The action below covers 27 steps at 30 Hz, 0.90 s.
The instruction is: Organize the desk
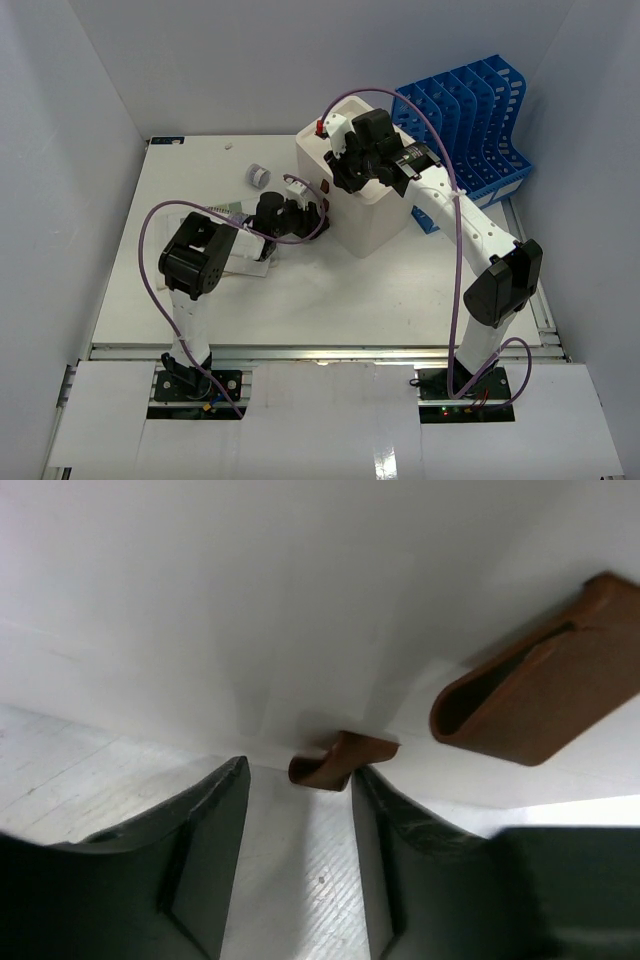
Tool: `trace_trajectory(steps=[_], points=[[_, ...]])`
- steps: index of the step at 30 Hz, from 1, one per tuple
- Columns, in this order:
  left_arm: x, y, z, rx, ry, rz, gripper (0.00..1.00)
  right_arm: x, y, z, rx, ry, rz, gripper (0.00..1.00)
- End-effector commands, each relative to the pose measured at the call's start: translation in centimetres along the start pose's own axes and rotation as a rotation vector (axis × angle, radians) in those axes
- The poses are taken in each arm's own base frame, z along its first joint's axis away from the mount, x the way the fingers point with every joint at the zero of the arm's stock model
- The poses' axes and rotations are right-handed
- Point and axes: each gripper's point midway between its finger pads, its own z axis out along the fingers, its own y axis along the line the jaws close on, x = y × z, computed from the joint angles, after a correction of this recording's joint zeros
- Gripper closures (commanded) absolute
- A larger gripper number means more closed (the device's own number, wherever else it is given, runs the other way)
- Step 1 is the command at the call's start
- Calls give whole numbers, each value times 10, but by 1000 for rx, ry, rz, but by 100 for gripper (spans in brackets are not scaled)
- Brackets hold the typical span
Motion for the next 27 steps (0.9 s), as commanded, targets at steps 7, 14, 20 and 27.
trace_trajectory(steps=[7, 14, 20, 27], points=[[-38, -19, 11, 84, -64, 45, 82, 25, 58, 9, -236, 82, 29, 82], [-35, -30, -14, 97, -63, 45, 100, 30, 47, 12, -192, 99, 32, 84], [-28, -32, -52, 69, -47, 31, 100, 39, 29, 17, -155, 120, 54, 85], [-19, -37, -73, 53, -4, -17, 100, 42, 17, 20, -126, 130, 66, 85]])
